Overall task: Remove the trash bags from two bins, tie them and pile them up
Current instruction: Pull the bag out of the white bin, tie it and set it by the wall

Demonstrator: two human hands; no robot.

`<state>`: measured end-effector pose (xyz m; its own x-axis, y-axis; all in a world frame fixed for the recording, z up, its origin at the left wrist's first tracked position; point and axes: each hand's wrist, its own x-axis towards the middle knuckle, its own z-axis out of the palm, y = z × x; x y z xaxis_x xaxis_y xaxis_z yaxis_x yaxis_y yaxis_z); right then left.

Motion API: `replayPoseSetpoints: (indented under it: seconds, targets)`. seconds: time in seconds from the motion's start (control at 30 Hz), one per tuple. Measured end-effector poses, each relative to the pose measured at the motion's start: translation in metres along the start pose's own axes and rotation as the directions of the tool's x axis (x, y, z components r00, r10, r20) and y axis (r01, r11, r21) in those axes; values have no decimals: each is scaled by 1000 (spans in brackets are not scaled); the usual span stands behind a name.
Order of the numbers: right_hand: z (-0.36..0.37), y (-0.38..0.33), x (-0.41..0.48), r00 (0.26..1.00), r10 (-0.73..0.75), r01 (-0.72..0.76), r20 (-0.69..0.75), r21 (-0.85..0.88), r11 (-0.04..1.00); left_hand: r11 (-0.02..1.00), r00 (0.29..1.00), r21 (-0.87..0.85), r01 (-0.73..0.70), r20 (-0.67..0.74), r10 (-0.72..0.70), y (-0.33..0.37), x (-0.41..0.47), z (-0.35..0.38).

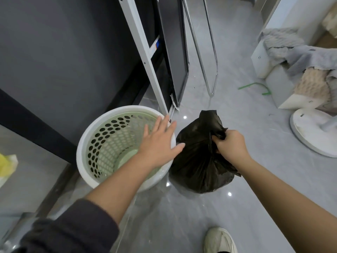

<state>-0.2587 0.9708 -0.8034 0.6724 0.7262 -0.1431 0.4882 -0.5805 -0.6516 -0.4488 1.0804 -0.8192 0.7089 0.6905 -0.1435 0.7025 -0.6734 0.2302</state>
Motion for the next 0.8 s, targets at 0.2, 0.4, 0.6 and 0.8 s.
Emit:
replayPoseSetpoints:
  seconds: [0.2,0.4,0.6,0.8]
  targets:
    - [0,10,-2,1000,16,-17,8,30,999,984,999,174,-26,-25,31,-3,5,25]
    - [-9,15,-9,999,6,-10,39,92,996,949,980,284,-134,-105,169,26,-8,18]
    - [-16,24,-13,990,131,-139,49,285,948,960,993,-274,-53,-114,23,89,-28,58]
    - [-15,25,-8,966,235,-258,108,448,856,962,972,-235,140,-152,-179,138,-17,119]
